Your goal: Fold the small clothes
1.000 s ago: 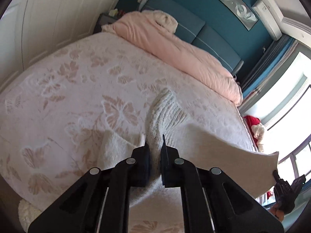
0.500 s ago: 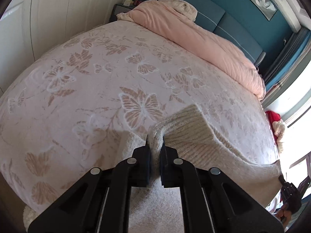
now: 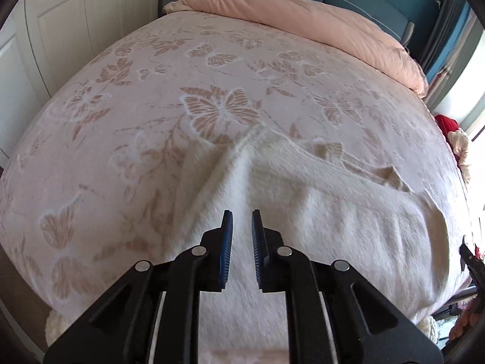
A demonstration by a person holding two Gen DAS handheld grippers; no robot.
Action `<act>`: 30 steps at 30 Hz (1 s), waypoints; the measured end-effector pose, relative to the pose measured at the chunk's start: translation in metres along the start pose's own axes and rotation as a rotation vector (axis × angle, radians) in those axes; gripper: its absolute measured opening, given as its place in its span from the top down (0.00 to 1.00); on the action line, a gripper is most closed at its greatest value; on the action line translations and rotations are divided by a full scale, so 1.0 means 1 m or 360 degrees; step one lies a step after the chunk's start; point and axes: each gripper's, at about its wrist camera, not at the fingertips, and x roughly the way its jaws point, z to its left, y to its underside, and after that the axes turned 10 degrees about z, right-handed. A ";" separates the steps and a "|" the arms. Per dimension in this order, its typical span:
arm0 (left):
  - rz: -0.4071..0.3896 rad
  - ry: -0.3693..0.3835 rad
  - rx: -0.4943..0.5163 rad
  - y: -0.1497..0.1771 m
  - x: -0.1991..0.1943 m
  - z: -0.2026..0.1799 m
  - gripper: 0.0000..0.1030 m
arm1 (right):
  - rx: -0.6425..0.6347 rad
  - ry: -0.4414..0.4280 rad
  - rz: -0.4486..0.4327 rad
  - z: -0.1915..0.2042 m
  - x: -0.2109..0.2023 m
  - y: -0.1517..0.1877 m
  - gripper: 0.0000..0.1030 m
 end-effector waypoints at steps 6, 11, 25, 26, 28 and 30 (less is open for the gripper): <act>0.0155 0.0017 0.0285 0.067 0.013 -0.077 0.81 | -0.0300 -0.0203 0.0253 0.091 0.027 0.067 0.90; 0.0215 -0.0192 0.0351 0.080 0.036 -0.072 0.79 | -0.0254 0.0015 0.0281 0.063 0.049 0.071 0.92; 0.0186 -0.0131 0.0022 0.085 0.006 -0.007 0.64 | 0.0305 0.0105 0.0190 -0.070 -0.007 0.083 0.65; 0.0176 -0.0141 0.0050 0.086 0.004 -0.012 0.64 | 0.0298 0.0131 0.0177 -0.068 -0.006 0.082 0.53; 0.0160 -0.0186 0.0099 0.087 0.000 -0.019 0.64 | 0.0290 0.0184 0.0138 -0.064 -0.003 0.074 0.51; 0.0142 -0.0205 0.0106 0.086 -0.005 -0.021 0.62 | 0.0288 0.0192 0.0098 -0.062 -0.004 0.063 0.44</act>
